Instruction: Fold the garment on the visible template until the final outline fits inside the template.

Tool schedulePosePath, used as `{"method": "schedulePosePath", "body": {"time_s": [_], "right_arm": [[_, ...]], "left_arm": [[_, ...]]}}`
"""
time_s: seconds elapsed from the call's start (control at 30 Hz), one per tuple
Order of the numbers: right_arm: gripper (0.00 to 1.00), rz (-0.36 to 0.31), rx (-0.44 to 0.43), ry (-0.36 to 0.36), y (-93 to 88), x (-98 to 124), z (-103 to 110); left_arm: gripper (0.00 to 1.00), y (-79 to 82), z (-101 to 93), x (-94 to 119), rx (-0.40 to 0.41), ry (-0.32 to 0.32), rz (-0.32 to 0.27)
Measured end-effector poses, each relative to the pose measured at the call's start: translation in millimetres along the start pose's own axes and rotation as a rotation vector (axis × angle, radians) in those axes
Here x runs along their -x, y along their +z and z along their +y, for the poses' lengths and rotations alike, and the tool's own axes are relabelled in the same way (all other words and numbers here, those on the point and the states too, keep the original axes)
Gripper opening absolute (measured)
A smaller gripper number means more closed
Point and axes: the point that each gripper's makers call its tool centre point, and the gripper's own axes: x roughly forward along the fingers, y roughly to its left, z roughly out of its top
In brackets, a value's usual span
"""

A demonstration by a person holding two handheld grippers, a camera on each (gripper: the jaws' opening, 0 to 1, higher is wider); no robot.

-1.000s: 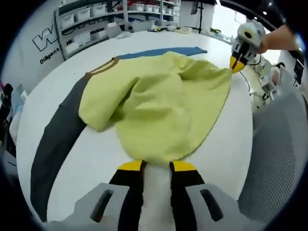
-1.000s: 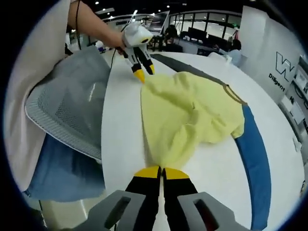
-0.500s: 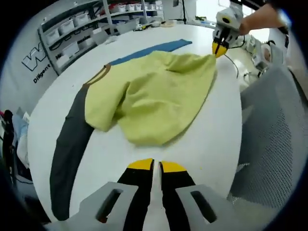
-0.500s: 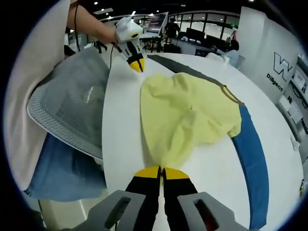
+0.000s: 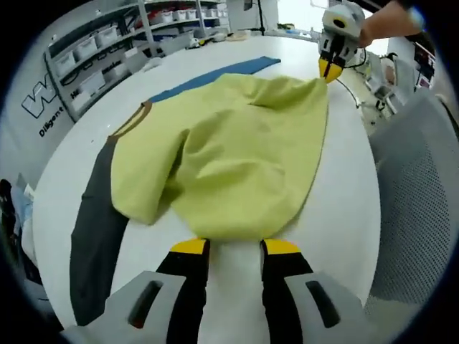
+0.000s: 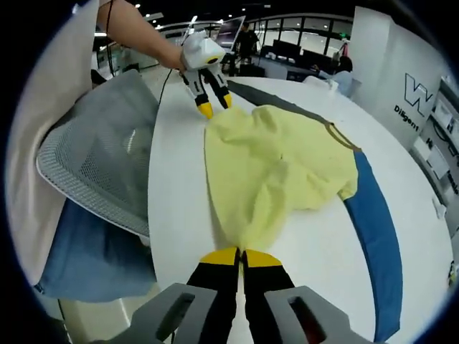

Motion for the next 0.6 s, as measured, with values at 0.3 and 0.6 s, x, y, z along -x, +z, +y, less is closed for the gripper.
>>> {"method": "schedulePosePath", "body": {"time_s": [0.3, 0.6], "right_arm": [[0.0, -0.001, -0.01, -0.01, -0.6, 1.0, -1.5], [0.0, -0.004, -0.014, -0.013, -1.3, 1.4, -1.8]], "left_arm": [[0.0, 26.9, -2.0, 10.1, 0.022, 0.005, -0.095], [0.12, 42.5, -10.9, 15.0, 0.014, -0.017, -0.172]]}}
